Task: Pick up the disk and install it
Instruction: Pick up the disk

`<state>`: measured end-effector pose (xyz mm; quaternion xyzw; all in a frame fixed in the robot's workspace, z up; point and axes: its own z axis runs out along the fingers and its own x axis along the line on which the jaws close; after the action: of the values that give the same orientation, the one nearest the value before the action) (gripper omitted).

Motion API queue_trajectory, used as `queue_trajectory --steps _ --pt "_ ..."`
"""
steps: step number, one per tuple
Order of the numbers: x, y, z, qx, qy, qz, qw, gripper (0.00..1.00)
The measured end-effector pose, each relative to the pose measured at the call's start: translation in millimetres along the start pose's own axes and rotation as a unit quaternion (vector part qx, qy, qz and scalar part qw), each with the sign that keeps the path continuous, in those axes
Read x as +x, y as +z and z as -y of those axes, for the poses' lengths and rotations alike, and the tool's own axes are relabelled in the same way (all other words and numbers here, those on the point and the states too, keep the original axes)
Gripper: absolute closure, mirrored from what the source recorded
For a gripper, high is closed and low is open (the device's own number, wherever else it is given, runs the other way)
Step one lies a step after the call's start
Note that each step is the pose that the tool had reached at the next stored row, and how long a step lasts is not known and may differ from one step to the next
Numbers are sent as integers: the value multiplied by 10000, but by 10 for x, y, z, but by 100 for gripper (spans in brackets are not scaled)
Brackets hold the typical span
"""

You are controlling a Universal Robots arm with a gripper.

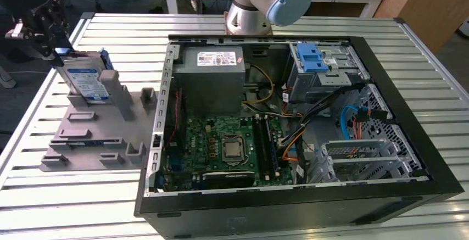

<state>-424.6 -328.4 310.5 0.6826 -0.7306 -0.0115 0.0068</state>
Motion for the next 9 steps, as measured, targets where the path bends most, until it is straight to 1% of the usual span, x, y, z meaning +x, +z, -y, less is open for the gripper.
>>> queue_trajectory --steps 3,9 --pt "0 40 0 -1 -5 23 10000 47" --pt "3 111 -2 -2 -6 23 10000 47"
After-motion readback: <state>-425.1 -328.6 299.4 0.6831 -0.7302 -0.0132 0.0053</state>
